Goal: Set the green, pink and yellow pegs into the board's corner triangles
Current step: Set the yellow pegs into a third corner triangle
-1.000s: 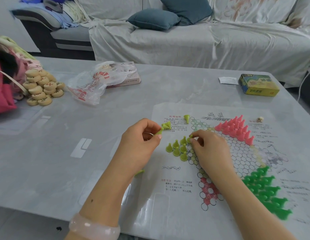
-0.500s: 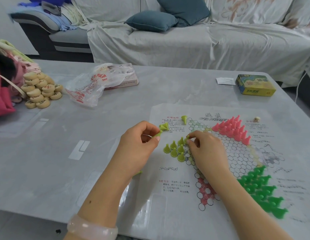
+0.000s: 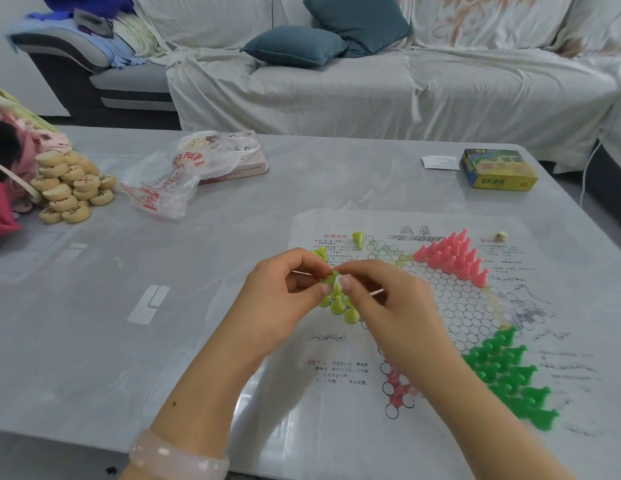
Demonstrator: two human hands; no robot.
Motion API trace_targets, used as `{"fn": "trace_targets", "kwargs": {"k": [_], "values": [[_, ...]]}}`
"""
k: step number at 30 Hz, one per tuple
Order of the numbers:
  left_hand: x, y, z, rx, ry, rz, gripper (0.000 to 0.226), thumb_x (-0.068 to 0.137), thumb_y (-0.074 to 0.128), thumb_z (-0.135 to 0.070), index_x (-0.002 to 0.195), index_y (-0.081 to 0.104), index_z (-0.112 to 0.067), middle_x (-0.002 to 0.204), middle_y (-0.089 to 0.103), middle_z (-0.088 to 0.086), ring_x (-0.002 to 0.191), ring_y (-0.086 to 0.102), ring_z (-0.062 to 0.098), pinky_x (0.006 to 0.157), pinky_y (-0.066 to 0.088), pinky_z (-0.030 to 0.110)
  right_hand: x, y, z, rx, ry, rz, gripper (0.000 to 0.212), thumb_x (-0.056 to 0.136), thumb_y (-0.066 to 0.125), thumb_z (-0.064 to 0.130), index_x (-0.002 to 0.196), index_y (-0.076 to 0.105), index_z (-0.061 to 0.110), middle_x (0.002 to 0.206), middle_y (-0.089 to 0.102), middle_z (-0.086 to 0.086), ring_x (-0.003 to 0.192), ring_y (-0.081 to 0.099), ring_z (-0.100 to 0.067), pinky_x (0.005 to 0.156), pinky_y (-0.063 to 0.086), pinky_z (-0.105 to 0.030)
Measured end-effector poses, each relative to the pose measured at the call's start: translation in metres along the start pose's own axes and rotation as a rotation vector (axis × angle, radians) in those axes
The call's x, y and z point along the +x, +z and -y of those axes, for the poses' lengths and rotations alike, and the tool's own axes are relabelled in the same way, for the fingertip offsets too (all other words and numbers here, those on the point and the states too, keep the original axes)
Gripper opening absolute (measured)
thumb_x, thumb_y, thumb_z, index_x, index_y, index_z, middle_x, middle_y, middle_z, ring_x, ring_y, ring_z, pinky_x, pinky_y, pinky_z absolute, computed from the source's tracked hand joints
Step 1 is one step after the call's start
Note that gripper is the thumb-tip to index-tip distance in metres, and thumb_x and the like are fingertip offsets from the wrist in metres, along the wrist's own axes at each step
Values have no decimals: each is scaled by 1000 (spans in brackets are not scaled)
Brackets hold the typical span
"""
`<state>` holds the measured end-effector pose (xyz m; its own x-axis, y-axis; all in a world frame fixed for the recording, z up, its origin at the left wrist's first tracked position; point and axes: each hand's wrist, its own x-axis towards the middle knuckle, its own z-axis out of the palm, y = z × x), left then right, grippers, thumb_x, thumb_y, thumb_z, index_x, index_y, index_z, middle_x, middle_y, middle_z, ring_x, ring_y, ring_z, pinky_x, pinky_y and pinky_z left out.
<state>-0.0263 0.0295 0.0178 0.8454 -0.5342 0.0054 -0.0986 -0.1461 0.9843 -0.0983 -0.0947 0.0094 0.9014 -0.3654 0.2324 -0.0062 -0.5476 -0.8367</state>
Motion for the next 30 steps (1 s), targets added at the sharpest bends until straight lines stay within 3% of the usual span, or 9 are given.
{"fn": "trace_targets", "kwargs": {"k": [7,11,13,15,18,21,23,26,30], "values": [[-5,0,-2,-50,10,-32,24,77,65,6,74,51,-13,83,69,-2,71,70,13,74,56,21,-1,5,-3,195,51,17,13,82,63,16,86,67,28,80,67,10,75,63,-7,70,53,-27],[-11,-13,-7,-37,10,-83,17,84,56,3,85,57,-14,97,67,0,78,71,17,74,57,25,2,4,-3,207,36,14,9,82,63,17,82,64,26,76,66,8,72,61,-3,63,49,-15],[-12,-27,-5,112,4,-188,20,87,54,-2,83,60,-20,88,67,-3,78,69,20,72,56,31,7,-1,-8,204,63,-68,7,83,62,18,83,63,25,75,64,10,70,57,1,63,45,-10],[-13,-45,5,462,-16,-305,18,87,55,-9,79,61,-24,81,64,-6,74,62,15,66,48,24,10,-7,-13,192,98,-155,6,84,61,21,89,64,22,75,62,12,70,54,5,64,43,-7],[-17,-68,25,925,-136,-262,7,86,56,-23,91,61,-23,97,62,2,81,55,22,71,41,28,10,-13,-21,146,144,-199,8,85,59,22,91,63,21,76,61,13,68,54,5,63,40,-1],[-24,-75,34,966,-276,-176,32,86,52,-41,111,57,-22,104,52,2,93,49,20,78,38,29,8,-17,-25,50,168,-176,8,86,58,22,93,62,21,78,61,12,72,55,3,61,41,-1],[-29,-71,32,937,-274,-76,44,83,50,-52,121,46,-29,110,43,-2,93,48,17,81,40,30,7,-18,-26,2,175,-170,10,86,58,22,94,62,21,79,62,11,74,55,2,59,42,-6],[-37,-51,33,1051,-275,73,65,76,47,-65,129,29,-32,126,29,-4,107,49,15,86,45,31,6,-19,-28,-42,182,-171,11,86,57,22,96,62,20,80,62,10,76,55,1,63,40,-9],[-33,-23,42,1397,-153,-85,59,86,34,-62,122,30,-16,125,32,6,101,50,22,65,39,27,3,-17,-29,-92,170,-142,11,86,57,23,96,62,21,80,61,12,75,54,5,59,39,-2]]}}
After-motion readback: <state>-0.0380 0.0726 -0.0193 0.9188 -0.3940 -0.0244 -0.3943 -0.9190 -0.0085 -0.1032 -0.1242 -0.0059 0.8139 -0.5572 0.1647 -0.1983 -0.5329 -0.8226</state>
